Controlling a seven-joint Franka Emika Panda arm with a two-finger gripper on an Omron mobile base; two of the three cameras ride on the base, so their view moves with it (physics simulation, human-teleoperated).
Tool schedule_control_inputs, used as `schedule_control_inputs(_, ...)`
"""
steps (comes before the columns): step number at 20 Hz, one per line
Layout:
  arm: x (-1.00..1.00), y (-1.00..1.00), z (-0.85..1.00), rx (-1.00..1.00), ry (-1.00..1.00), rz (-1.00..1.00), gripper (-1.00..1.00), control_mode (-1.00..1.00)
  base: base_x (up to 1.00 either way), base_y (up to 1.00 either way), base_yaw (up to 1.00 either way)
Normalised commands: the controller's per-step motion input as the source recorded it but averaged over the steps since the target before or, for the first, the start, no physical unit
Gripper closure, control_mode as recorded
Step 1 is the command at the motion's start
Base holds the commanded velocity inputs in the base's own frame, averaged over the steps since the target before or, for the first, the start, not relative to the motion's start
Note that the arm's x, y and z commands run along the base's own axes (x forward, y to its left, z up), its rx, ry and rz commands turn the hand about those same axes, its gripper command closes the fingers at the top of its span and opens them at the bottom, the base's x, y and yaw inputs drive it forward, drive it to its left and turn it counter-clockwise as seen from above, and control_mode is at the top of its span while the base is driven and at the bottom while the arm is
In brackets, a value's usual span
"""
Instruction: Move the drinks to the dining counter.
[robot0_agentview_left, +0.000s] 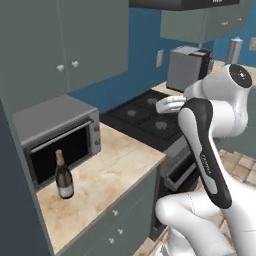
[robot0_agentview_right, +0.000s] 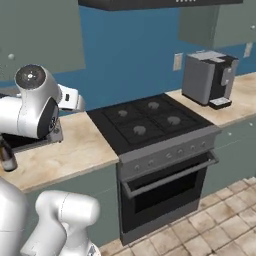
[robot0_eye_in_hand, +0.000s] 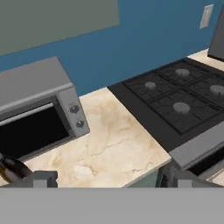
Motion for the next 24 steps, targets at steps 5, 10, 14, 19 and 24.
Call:
schedule_control_inputs(5,0.0,0.0,0.0,0.0,0.0,0.0,-1.0,1.0,-0.48,0.1,0.42)
schedule_control_inputs(10,0.0,0.0,0.0,0.0,0.0,0.0,-1.0,1.0,-0.33,0.26,0.33)
schedule_control_inputs(14,0.0,0.0,0.0,0.0,0.0,0.0,-1.0,1.0,-0.13,0.32,0.32)
schedule_control_inputs(19,0.0,0.0,0.0,0.0,0.0,0.0,-1.0,1.0,-0.01,0.23,0.32)
schedule_control_inputs(24,0.0,0.0,0.0,0.0,0.0,0.0,-1.0,1.0,0.02,0.1,0.28)
